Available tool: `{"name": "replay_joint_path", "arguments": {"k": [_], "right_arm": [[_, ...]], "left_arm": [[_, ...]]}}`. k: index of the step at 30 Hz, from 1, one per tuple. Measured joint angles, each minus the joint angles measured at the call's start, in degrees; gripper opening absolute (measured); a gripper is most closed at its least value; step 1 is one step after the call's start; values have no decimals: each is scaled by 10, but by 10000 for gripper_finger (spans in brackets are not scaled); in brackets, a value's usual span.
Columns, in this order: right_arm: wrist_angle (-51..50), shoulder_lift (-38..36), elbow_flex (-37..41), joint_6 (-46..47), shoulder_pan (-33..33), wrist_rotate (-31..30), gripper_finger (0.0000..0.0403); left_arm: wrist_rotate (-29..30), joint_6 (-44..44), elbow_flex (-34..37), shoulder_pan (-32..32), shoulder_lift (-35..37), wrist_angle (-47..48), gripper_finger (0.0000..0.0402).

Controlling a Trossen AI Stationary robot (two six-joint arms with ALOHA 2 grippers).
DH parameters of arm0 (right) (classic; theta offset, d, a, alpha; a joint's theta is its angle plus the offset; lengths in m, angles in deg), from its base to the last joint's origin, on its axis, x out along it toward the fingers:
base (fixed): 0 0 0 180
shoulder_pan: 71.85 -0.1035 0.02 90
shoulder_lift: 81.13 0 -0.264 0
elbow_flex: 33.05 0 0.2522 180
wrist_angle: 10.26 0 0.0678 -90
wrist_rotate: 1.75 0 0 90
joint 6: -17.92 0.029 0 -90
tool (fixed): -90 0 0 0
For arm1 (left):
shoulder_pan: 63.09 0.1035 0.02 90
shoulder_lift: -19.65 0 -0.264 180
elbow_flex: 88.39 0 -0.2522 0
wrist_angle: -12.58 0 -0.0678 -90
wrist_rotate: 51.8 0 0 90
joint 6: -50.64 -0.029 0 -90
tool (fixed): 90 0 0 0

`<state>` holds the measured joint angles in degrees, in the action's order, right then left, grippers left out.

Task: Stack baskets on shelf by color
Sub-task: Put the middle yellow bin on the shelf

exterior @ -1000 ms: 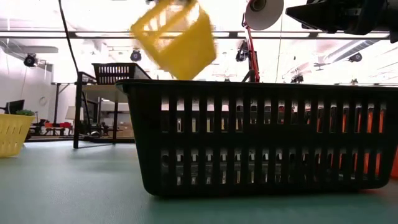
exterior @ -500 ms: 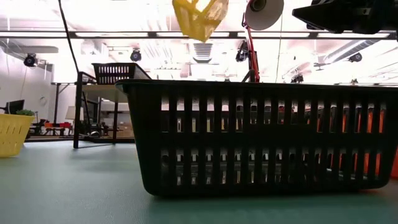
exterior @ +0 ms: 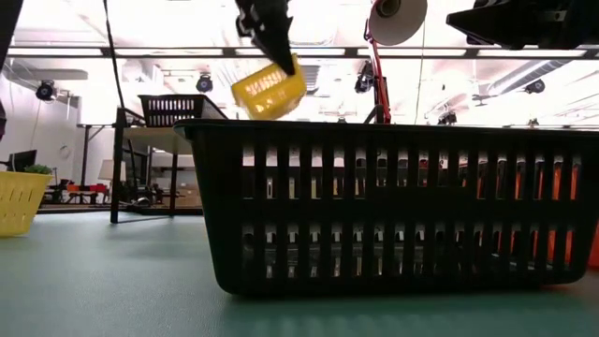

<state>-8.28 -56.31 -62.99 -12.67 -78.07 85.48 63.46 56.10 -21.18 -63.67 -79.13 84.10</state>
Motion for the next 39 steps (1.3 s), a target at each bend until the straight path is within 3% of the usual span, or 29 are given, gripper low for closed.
{"name": "replay_joint_path", "arguments": {"k": [8, 32, 39], "right_arm": [[-5, 0, 0, 0, 0, -3, 9], [-6, 0, 0, 1, 0, -3, 9], [-6, 0, 0, 1, 0, -3, 9]], "left_arm": [[-40, -31, -17, 42, -1, 90, 0], [-80, -79, -19, 81, -13, 84, 0], [-82, -79, -19, 81, -13, 71, 37]]}}
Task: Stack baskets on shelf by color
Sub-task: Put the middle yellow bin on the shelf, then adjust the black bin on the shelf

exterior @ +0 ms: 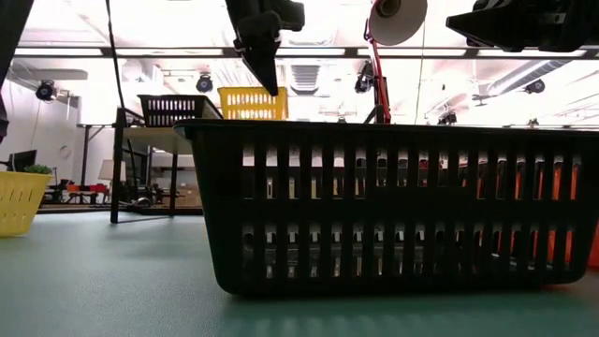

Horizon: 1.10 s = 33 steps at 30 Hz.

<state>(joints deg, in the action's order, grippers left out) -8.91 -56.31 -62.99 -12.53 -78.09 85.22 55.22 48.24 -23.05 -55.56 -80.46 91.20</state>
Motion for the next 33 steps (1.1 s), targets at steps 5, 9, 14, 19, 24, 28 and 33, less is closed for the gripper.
{"name": "replay_joint_path", "arguments": {"k": [5, 9, 14, 19, 24, 28, 33], "right_arm": [[-2, 0, 0, 0, 0, 0, 9], [-2, 0, 0, -1, 0, 0, 9], [-3, 0, 0, -1, 0, 0, 9], [-3, 0, 0, 0, 0, 0, 9], [-5, 0, 0, 6, 0, 0, 9], [-14, 0, 0, 11, 0, 0, 9], [-14, 0, 0, 15, 0, 0, 9]], "left_arm": [[0, 4, 0, 0, 0, -2, 67], [1, 6, -1, -5, 5, -1, 79], [0, 6, -27, -23, 13, -1, 79], [1, 7, -54, -46, 23, 32, 79], [0, 6, -49, -63, 43, 141, 79], [15, 30, -34, -64, 60, 224, 79], [52, 34, -13, -56, 85, 239, 79]]}}
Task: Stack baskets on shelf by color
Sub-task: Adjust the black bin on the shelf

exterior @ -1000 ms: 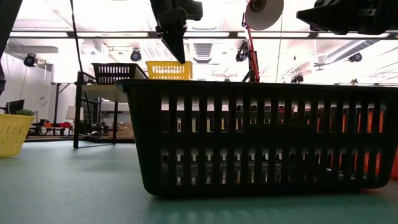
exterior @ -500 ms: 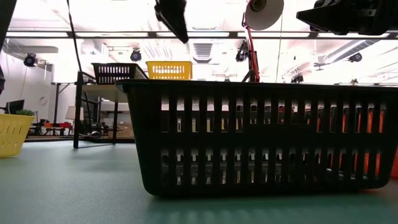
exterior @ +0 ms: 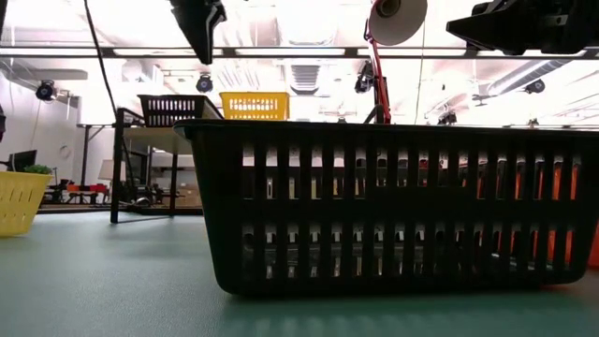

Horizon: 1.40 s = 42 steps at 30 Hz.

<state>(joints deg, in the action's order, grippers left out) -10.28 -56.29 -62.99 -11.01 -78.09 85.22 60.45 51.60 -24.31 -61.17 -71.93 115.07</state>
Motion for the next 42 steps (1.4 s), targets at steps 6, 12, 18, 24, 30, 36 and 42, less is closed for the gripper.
{"name": "replay_joint_path", "arguments": {"k": [6, 12, 18, 24, 30, 36, 42], "right_arm": [[0, 0, 0, 5, 0, 0, 9], [0, 0, 0, 5, 0, 0, 9], [0, 0, 0, 3, 0, 0, 9], [0, 0, 0, 2, 0, 0, 9], [0, 0, 0, 2, 0, 0, 9], [0, 0, -1, 2, 0, 0, 9], [0, 0, -1, 2, 0, 0, 9]], "left_arm": [[2, -1, 52, 21, 27, -9, 79], [2, -18, 116, 47, 44, -46, 79], [3, -34, 147, 67, 46, -82, 79], [3, -46, 151, 70, 46, -88, 79], [-8, -48, 151, 70, 46, -88, 49], [-17, -49, 151, 70, 47, -87, 11], [-43, -45, 151, 70, 55, -85, 6]]}}
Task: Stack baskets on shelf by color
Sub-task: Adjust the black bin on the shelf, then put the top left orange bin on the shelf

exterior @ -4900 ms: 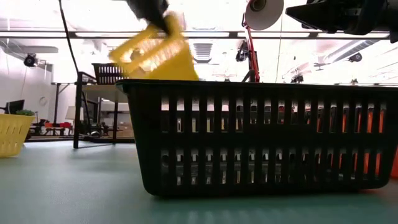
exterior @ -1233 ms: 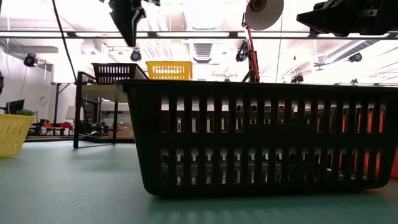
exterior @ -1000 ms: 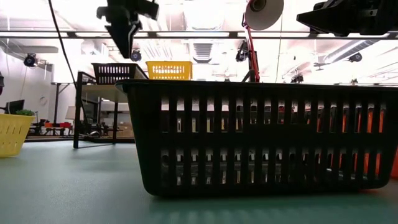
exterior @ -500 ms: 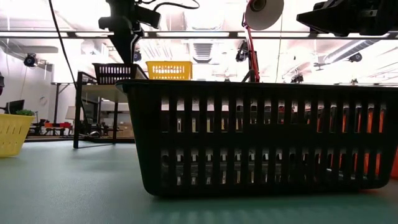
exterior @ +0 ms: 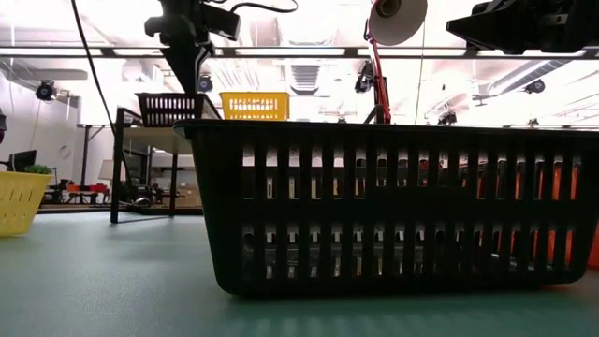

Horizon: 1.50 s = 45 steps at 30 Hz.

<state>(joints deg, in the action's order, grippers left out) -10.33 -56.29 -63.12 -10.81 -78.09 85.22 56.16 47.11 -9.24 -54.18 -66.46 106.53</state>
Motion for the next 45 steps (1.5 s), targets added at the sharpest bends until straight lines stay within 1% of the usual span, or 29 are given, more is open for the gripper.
{"name": "replay_joint_path", "arguments": {"k": [5, 13, 33, 36, 43, 45], "right_arm": [[0, 0, 0, 0, 0, 0, 9], [0, 0, 0, 0, 0, 0, 9], [0, 0, 0, 2, 0, 0, 9], [0, 0, 0, 2, 0, 0, 9], [0, 0, 0, 2, 0, 0, 9], [0, 0, 0, 2, 0, 0, 9]], "left_arm": [[0, -7, 0, 0, 9, 2, 8], [-6, -71, 0, 0, 14, 4, 8], [-6, -79, 2, 0, 11, 4, 10], [-6, -89, 2, 0, 11, 12, 23], [-6, -89, 3, 0, 11, 12, 66], [2, -88, 3, 0, 11, 13, 73]]}}
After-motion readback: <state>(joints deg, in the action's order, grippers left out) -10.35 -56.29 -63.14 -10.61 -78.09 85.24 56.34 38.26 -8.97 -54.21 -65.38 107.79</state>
